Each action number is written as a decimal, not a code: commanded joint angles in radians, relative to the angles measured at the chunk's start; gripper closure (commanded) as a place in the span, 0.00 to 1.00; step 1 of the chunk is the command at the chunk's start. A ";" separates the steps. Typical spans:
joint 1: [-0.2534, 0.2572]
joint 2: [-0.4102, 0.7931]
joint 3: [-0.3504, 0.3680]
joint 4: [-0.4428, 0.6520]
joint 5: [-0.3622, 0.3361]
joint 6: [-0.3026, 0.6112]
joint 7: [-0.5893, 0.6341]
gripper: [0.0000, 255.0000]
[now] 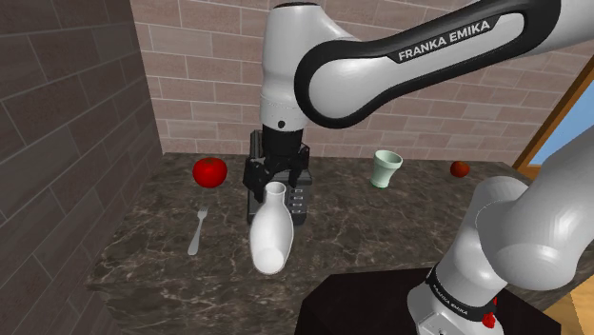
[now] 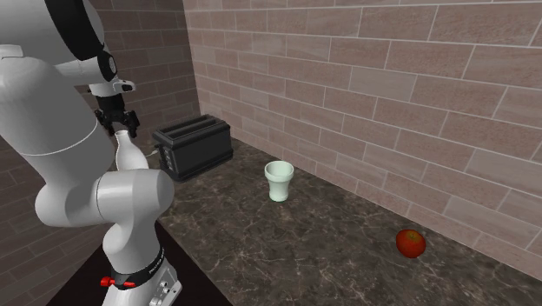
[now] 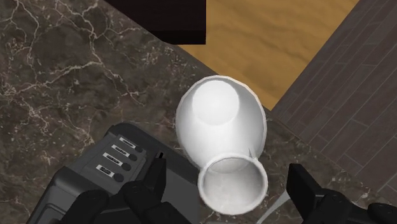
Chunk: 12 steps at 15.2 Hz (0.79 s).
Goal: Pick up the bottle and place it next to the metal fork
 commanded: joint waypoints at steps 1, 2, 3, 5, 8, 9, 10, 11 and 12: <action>0.000 0.000 0.000 0.000 0.000 0.000 0.000 0.00; 0.000 -0.012 -0.003 0.023 0.001 -0.035 -0.002 0.00; 0.000 -0.023 -0.006 0.048 0.001 -0.070 -0.003 0.00; -0.001 -0.038 -0.010 0.095 0.001 -0.133 -0.004 0.00; -0.001 -0.038 -0.010 0.095 0.001 -0.133 -0.004 0.00; -0.001 -0.038 -0.010 0.095 0.001 -0.133 -0.004 0.00; -0.001 -0.038 -0.010 0.095 0.001 -0.133 -0.004 0.00; -0.001 -0.038 -0.010 0.095 0.001 -0.133 -0.004 0.00; -0.001 -0.038 -0.010 0.095 0.001 -0.133 -0.004 0.00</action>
